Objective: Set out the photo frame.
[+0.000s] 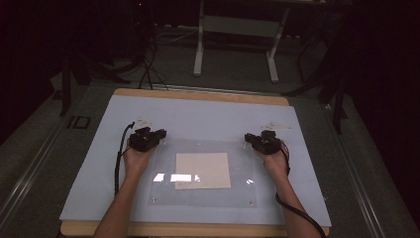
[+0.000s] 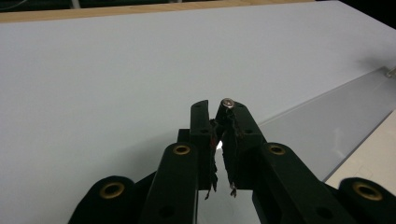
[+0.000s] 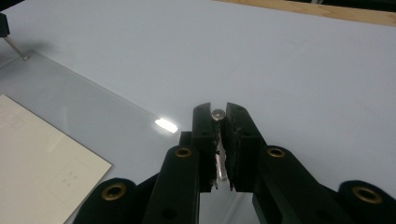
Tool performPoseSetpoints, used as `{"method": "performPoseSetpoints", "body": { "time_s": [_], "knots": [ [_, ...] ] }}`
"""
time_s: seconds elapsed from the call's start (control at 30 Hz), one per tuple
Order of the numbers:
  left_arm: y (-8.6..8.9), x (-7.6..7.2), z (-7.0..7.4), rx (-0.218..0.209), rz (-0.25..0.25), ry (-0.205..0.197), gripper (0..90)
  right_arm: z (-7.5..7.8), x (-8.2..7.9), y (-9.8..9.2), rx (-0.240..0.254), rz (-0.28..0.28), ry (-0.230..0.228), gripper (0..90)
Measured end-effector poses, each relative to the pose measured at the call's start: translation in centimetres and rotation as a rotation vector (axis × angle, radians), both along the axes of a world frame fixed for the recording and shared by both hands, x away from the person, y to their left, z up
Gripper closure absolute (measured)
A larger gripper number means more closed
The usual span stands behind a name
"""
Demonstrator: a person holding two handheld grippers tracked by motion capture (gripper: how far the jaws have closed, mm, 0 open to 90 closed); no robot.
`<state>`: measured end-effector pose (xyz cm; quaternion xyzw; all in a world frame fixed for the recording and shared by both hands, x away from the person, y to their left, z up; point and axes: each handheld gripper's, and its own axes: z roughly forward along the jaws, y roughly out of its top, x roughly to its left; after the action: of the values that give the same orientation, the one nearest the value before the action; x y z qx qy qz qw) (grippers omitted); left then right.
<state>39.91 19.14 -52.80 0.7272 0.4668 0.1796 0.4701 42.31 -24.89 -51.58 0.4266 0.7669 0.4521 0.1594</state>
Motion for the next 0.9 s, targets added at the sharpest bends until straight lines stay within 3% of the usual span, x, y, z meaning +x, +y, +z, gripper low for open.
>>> {"method": "performPoseSetpoints", "body": {
  "time_s": [0.43,0.9],
  "knots": [
    [0.13,0.23,0.06,-0.011,-0.006,0.017,82.5,0.32,-0.02,0.11,-0.025,0.003,0.01,84.1],
    [0.43,0.65,0.05,-0.038,-0.017,0.045,82.4,0.38,0.4,-0.18,0.007,0.008,0.054,83.8]
  ]
}}
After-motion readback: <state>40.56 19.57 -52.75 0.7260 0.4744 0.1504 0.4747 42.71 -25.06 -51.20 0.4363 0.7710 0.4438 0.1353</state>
